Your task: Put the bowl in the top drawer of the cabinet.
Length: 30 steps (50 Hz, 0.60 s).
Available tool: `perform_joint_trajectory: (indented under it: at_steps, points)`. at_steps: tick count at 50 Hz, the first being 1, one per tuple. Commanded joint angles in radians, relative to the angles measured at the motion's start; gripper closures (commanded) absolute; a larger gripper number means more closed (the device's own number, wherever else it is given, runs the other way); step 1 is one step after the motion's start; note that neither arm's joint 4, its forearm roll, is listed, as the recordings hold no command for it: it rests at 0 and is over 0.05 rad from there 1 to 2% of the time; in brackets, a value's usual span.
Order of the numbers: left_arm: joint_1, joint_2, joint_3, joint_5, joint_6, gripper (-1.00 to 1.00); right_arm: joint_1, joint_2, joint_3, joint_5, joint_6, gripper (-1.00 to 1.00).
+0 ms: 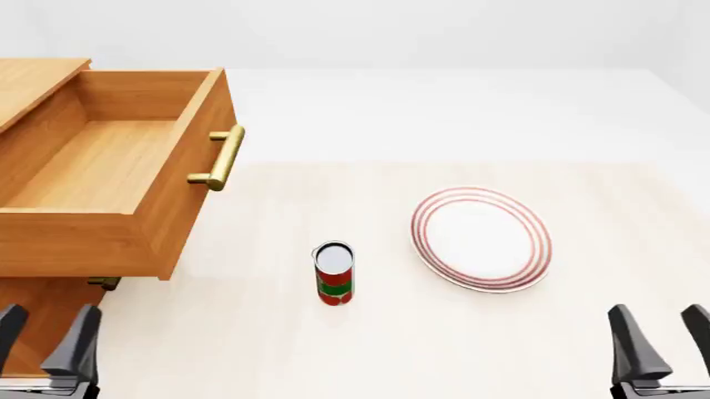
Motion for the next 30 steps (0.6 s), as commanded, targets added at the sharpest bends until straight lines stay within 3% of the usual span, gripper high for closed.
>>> perform_joint_trajectory:
  at_steps: [1,13,19,21,22,23,30]
  points:
    - [-0.001,0.008,-0.003,-0.005,0.002,-1.00,0.000,0.003,0.000,-0.002,0.000,-1.00]
    - [-0.005,0.005,-0.005,-0.006,0.001,-1.00,-0.008,0.001,0.000,0.000,-0.003,-1.00]
    - [-0.030,-0.002,-0.009,-0.009,0.036,-1.00,-0.007,0.001,0.000,0.001,-0.003,-1.00]
    - [-0.032,-0.002,-0.016,-0.001,0.017,-1.00,-0.007,0.001,0.000,0.001,-0.003,-1.00]
    - [-0.058,-0.003,-0.001,-0.255,-0.194,-1.00,-0.005,0.002,-0.025,0.023,-0.004,-1.00]
    - [-0.038,-0.002,-0.018,-0.005,0.016,-1.00,-0.007,0.000,0.000,0.001,-0.003,-1.00]
    - [-0.048,-0.002,-0.019,0.004,0.014,-1.00,-0.006,0.000,0.000,0.001,-0.003,-1.00]
